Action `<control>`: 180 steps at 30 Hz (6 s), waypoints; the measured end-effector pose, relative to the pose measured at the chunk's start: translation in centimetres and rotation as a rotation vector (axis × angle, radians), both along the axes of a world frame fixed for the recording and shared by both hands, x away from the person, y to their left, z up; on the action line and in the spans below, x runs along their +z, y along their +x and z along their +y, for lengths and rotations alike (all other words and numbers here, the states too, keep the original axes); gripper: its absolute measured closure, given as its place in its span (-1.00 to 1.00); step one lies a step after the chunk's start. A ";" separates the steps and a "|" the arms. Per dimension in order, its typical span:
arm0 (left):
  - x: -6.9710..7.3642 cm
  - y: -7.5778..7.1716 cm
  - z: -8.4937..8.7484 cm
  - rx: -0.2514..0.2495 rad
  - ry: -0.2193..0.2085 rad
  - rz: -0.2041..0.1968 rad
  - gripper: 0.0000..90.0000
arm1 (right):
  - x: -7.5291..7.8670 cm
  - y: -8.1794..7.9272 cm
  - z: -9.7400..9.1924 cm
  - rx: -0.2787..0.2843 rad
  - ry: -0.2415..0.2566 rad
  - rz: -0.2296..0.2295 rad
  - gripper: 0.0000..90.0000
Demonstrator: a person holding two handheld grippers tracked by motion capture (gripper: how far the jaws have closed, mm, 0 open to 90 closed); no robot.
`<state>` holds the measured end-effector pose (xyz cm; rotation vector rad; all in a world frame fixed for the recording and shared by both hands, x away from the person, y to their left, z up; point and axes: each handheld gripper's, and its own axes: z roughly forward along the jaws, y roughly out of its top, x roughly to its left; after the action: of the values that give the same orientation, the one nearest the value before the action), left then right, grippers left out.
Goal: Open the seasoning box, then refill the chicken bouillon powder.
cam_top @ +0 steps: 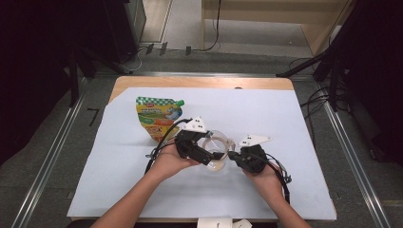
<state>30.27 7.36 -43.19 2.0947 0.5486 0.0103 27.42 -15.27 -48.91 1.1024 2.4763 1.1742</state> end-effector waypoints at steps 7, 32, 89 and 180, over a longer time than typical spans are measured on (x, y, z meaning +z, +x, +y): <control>0.8 0.2 -0.7 -0.020 0.028 -0.012 -0.62 | 0.2 -0.4 -0.2 0.005 0.015 0.007 1.00; 3.4 0.9 -4.4 -0.179 0.051 0.044 0.61 | 1.7 -3.8 -0.4 0.046 0.061 -0.023 1.00; 6.5 2.0 12.0 0.087 0.017 0.118 -0.02 | 2.3 -5.3 2.5 0.237 0.146 -0.006 0.12; 5.1 3.9 16.8 0.244 0.080 0.150 0.99 | 1.4 -4.8 11.0 0.314 0.138 -0.033 -0.02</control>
<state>34.17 24.11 -38.10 2.1045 0.9054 0.0158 22.59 -4.30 -47.51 0.7319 2.6440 1.4524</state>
